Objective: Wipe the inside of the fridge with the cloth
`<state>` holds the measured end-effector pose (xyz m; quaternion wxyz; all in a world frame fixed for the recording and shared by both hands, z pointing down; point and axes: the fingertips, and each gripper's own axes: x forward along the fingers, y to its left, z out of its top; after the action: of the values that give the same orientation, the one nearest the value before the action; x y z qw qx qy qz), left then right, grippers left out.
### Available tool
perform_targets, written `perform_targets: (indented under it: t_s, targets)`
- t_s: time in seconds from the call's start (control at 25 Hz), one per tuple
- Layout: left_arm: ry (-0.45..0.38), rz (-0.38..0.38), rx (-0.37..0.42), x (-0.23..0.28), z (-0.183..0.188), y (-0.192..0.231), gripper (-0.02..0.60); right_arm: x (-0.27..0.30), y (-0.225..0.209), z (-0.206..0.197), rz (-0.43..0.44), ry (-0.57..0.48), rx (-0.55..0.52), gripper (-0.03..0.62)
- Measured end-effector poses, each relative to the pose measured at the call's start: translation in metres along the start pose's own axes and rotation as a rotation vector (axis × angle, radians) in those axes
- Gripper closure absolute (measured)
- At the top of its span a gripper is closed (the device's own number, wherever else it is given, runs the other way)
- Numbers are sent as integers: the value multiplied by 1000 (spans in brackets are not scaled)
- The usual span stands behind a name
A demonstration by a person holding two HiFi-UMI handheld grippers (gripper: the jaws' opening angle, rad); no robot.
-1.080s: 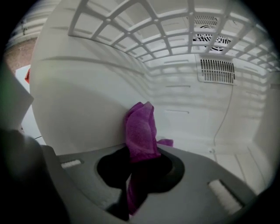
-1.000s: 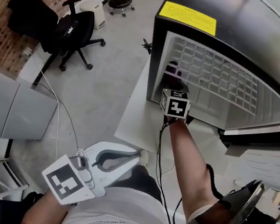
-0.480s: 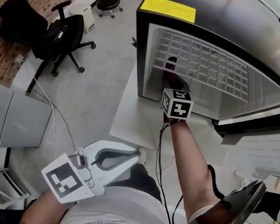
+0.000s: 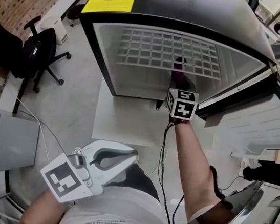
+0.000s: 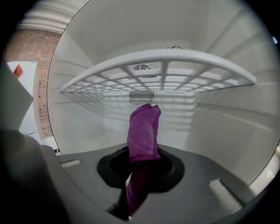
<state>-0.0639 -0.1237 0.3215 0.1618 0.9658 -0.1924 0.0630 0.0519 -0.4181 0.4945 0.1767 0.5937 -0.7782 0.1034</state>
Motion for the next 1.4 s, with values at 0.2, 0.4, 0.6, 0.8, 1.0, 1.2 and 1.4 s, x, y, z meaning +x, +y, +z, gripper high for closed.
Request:
perform_targets:
  t_s: [0.2,0.4,0.6,0.8,1.0,1.2,1.4]
  targets:
    - [10,-55,13,17,4,-7,575,-18,-48,-10,-143,26,-39,540]
    - [21,-70,11,22,3,-5,575,-20,-61,-28,-187,70,-69,540]
    - [24,-62,3,21,2,-2,575,-12,-57,-52,-165,125,-105,540]
    - [35,-45,-3,16,-3,4,575,-4,-44,-70,-132,174,-115,540]
    - [23,-28,-16,11,-3,6,575,-1,-37,-77,-118,187,-122,540]
    - [13,0,-24,4,-7,7,575,0,-28,-81,-99,190,-137,540]
    - [4,20,-30,1,-10,5,575,2,-12,-83,-68,174,-109,540]
